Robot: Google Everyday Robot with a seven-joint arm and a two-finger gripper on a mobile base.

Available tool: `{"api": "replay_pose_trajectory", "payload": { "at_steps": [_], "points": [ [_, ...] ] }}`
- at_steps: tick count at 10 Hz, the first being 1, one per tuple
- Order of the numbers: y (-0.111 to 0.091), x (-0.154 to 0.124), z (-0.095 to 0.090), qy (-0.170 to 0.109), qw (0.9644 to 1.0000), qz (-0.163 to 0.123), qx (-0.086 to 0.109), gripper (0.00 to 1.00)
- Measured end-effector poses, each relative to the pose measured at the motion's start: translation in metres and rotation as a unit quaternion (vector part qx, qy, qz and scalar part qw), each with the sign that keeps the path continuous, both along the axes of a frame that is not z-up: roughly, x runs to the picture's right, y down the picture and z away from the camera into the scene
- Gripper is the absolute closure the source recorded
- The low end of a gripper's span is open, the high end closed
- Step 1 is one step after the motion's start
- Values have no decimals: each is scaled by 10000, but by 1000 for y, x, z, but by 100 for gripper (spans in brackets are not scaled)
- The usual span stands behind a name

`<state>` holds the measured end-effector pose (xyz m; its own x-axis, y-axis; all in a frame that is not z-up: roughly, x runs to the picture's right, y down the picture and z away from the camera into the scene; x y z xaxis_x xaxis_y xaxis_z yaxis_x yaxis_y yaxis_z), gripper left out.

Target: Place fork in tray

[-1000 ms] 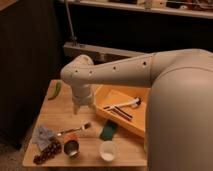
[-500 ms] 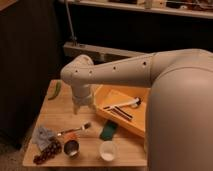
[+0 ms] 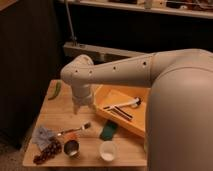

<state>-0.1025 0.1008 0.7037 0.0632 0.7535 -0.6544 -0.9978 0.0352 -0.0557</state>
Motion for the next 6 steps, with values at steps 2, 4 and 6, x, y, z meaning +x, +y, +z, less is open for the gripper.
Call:
{"api": "replay_pose_trajectory", "payload": {
  "at_steps": [2, 4, 6],
  "points": [
    [0, 0, 0, 0, 10000, 0, 0, 35],
    [0, 1, 0, 2, 10000, 10, -11, 35],
    [5, 5, 7, -261, 9994, 189, -78, 35]
  ]
}}
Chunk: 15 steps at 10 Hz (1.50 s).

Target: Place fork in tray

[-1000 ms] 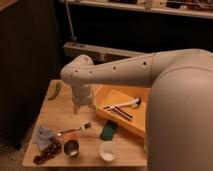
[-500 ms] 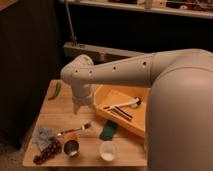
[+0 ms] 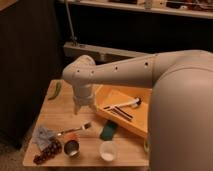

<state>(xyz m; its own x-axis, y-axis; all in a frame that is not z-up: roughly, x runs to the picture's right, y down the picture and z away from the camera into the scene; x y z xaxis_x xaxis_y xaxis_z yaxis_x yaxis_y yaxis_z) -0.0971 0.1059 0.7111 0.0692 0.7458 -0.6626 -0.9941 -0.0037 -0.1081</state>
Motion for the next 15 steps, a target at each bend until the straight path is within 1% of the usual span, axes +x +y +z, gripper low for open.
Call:
{"api": "replay_pose_trajectory", "payload": {
  "at_steps": [1, 3, 5, 6, 8, 11, 13, 15],
  "points": [
    [4, 6, 6, -106, 9999, 79, -33, 35],
    [12, 3, 14, -393, 9991, 152, -60, 35],
    [16, 7, 20, -448, 9987, 197, -101, 35],
    [18, 3, 21, -505, 9985, 188, -137, 35],
    [24, 5, 27, -549, 9980, 212, -219, 35],
    [39, 7, 43, -683, 9966, 271, -366, 35],
    [47, 12, 52, -678, 9961, 351, -437, 35],
    [52, 18, 59, -606, 9959, 431, -510, 35]
  ]
}}
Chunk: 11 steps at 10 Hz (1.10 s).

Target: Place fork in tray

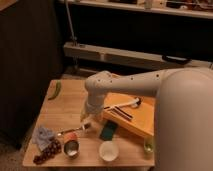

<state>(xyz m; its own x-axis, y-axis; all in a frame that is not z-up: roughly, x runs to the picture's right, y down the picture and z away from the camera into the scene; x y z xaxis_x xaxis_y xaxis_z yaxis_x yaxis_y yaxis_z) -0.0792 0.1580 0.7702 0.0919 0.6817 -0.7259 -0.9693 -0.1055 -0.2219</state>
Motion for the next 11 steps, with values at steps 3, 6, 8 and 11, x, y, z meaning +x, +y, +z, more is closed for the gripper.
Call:
{"api": "replay_pose_trajectory", "payload": {
  "at_steps": [3, 6, 8, 11],
  "points": [
    [0, -2, 0, -2, 10000, 0, -1, 35],
    [2, -1, 0, -53, 10000, -9, 0, 35],
    [17, -11, 5, -390, 9990, -221, 61, 35],
    [33, -23, 11, -570, 9974, -424, 77, 35]
  ]
}}
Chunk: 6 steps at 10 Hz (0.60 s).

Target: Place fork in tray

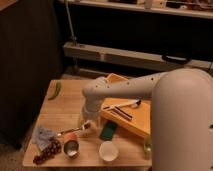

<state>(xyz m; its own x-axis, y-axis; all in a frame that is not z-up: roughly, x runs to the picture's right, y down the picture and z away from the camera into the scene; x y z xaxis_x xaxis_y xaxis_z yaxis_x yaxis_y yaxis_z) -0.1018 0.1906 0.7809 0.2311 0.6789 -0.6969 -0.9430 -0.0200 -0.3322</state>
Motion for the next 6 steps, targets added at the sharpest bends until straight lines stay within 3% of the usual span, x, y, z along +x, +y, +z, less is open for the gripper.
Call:
{"api": "replay_pose_trajectory", "payload": {
  "at_steps": [6],
  "points": [
    [-5, -5, 18, -398, 9988, 24, 283, 35]
  ]
}}
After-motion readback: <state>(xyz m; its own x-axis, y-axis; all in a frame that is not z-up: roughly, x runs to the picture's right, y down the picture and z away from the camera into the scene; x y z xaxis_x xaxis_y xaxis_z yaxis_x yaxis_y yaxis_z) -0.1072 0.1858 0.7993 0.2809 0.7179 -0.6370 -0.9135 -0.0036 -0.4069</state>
